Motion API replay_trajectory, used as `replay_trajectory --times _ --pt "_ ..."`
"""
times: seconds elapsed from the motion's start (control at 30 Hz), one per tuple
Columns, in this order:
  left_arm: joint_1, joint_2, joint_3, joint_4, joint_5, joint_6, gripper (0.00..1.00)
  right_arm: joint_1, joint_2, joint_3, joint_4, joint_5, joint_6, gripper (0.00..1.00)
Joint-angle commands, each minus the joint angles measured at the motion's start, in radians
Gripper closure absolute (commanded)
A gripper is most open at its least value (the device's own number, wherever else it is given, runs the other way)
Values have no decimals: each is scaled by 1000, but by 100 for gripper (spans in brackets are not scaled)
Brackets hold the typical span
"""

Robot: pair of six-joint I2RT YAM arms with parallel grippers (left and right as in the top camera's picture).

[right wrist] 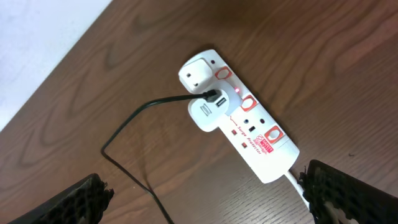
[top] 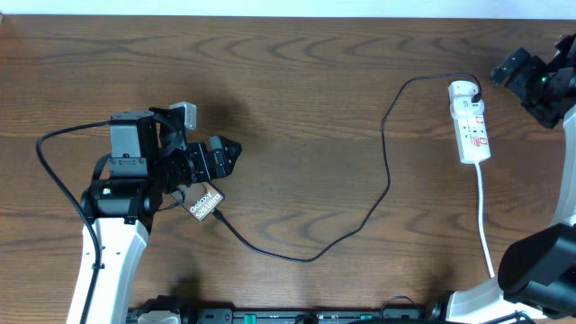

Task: Plug charger to phone and switch on socket
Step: 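Lay the phone flat on the table and open the left gripper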

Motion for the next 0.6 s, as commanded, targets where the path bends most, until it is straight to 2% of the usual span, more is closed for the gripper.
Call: replay_trajectory --times 0.0,0.4,0.57 --pt "-2 1 8 0 -9 16 6 -2 8 -3 -2 15 20 1" --pt "-2 1 8 -18 -10 17 6 -1 8 -3 -2 15 20 1" --pt "-22 -13 5 -108 -129 16 6 -1 8 -3 -2 15 20 1"
